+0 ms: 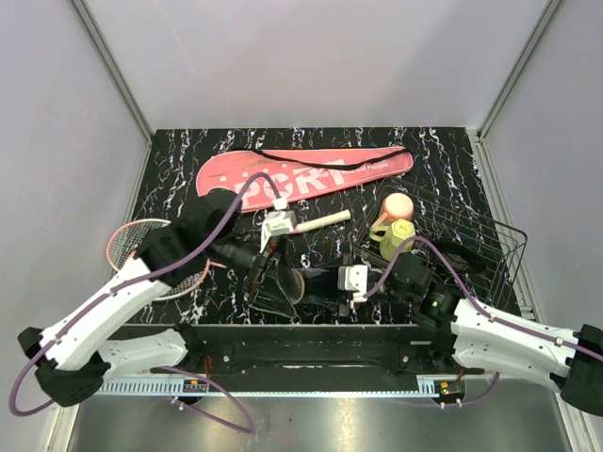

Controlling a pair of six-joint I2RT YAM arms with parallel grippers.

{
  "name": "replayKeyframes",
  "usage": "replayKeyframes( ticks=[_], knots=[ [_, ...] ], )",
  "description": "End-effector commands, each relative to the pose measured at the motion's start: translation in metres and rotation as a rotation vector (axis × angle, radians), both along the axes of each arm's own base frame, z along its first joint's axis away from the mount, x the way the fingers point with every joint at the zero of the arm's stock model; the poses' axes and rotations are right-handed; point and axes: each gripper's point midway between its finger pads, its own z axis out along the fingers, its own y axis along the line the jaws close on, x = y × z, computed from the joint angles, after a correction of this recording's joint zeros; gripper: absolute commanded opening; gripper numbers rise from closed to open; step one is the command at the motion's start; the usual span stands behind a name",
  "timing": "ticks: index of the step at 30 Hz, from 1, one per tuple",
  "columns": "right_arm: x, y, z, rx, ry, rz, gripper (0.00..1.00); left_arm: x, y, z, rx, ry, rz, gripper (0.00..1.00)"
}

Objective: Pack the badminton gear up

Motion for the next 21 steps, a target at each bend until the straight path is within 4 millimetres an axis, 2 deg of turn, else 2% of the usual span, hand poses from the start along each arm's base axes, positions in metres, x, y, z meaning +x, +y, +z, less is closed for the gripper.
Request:
replayKeyframes(
  ticks=[1, 3, 4, 5, 6, 8, 9, 10, 11, 12, 13, 14, 15, 16, 19, 21],
  knots=[
    [-0.005, 0.011, 0.080, 0.312, 0.089, -0.004, 0.36, 0.100, -0.024, -0.005, -0.017, -0.357, 0.455, 0.72],
    [-0.001, 0.010, 0.073, 0.296, 0.106, -0.029, 0.36, 0.110, -0.014, 0.022, -0.062, -0.414, 0.556, 0.77],
    [0.001, 0.010, 0.071, 0.291, 0.118, -0.040, 0.36, 0.109, -0.003, 0.041, -0.105, -0.446, 0.602, 0.89],
    [0.005, 0.010, 0.067, 0.284, 0.132, -0.064, 0.36, 0.110, 0.005, 0.058, -0.139, -0.470, 0.652, 0.91],
    [0.007, 0.010, 0.062, 0.272, 0.149, -0.080, 0.36, 0.120, 0.015, 0.068, -0.147, -0.494, 0.746, 0.93],
    [0.013, 0.008, 0.060, 0.281, 0.192, -0.125, 0.36, 0.120, 0.040, 0.094, -0.211, -0.540, 0.859, 0.99],
    [0.016, 0.007, 0.061, 0.296, 0.207, -0.140, 0.36, 0.134, 0.058, 0.101, -0.206, -0.553, 0.998, 0.99],
    [0.017, 0.007, 0.064, 0.318, 0.241, -0.152, 0.36, 0.134, 0.079, 0.111, -0.235, -0.562, 1.087, 0.99],
    [0.021, 0.005, 0.066, 0.342, 0.257, -0.176, 0.36, 0.140, 0.093, 0.110, -0.230, -0.560, 1.170, 0.99],
    [0.022, 0.004, 0.075, 0.379, 0.265, -0.180, 0.36, 0.152, 0.117, 0.109, -0.211, -0.551, 1.326, 0.99],
    [0.022, 0.004, 0.078, 0.398, 0.298, -0.185, 0.36, 0.149, 0.137, 0.113, -0.236, -0.543, 1.404, 0.99],
    [0.028, 0.003, 0.083, 0.425, 0.326, -0.217, 0.35, 0.153, 0.149, 0.102, -0.204, -0.533, 1.468, 0.99],
    [0.032, 0.002, 0.092, 0.456, 0.339, -0.237, 0.35, 0.157, 0.167, 0.098, -0.190, -0.510, 1.574, 0.99],
    [0.036, 0.001, 0.097, 0.480, 0.368, -0.254, 0.35, 0.153, 0.179, 0.098, -0.209, -0.502, 1.612, 0.99],
    [0.045, -0.002, 0.120, 0.547, 0.385, -0.297, 0.34, 0.151, 0.185, 0.084, -0.196, -0.495, 1.627, 0.99],
    [0.056, -0.006, 0.132, 0.586, 0.401, -0.359, 0.35, 0.148, 0.174, 0.074, -0.178, -0.506, 1.559, 0.99]
  ],
)
